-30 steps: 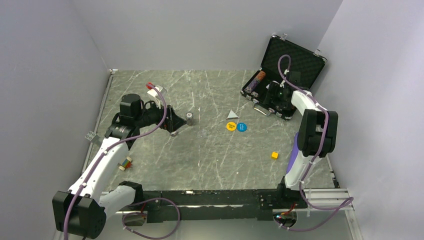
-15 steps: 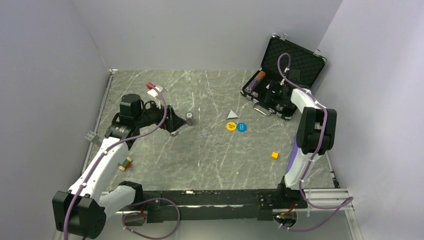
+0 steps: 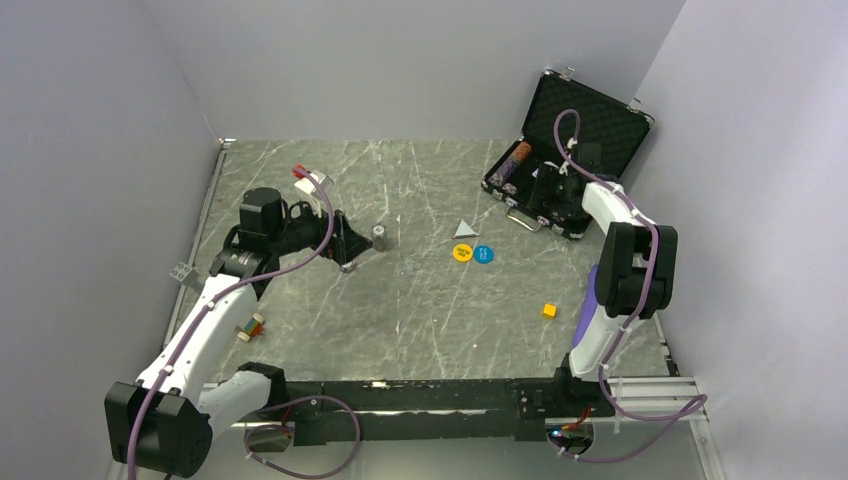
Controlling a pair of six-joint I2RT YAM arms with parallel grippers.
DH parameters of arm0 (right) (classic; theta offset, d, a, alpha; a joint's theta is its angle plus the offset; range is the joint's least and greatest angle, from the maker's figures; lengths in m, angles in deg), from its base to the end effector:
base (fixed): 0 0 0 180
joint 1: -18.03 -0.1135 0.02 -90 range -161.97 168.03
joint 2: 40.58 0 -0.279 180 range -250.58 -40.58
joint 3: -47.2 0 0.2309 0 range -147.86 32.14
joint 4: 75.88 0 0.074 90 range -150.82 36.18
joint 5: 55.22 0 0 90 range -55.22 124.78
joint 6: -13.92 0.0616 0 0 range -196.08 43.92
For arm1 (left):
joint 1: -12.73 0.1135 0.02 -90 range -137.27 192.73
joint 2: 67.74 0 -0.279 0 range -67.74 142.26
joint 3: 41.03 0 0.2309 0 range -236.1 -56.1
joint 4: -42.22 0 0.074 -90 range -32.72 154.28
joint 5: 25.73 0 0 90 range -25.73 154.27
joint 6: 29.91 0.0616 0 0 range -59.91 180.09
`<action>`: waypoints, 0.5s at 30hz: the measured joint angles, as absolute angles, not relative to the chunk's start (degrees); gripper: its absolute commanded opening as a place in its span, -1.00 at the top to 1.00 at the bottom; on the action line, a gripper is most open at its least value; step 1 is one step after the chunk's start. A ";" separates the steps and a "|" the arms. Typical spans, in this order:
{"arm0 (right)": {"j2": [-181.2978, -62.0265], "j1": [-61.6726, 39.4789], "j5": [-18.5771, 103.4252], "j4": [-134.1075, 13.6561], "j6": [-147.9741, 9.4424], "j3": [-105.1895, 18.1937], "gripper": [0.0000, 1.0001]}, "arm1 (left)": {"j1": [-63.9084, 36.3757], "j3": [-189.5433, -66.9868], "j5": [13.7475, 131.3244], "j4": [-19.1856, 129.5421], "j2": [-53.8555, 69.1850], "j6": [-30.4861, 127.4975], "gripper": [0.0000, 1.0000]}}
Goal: Pack up texas hold em set
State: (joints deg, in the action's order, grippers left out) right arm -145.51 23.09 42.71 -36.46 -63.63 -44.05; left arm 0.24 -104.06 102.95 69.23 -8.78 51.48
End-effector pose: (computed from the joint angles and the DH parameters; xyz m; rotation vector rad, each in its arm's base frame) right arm 0.3965 -0.0266 0.2205 0.3232 2.4782 0.2265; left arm 0.2054 -0.0849 0.3214 0.5151 1.9182 -0.9022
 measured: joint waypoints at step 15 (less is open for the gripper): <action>-148.52 22.96 42.23 -35.30 -63.46 -45.40 -0.65 | 0.24 -104.06 102.80 69.25 -9.53 51.48 -0.97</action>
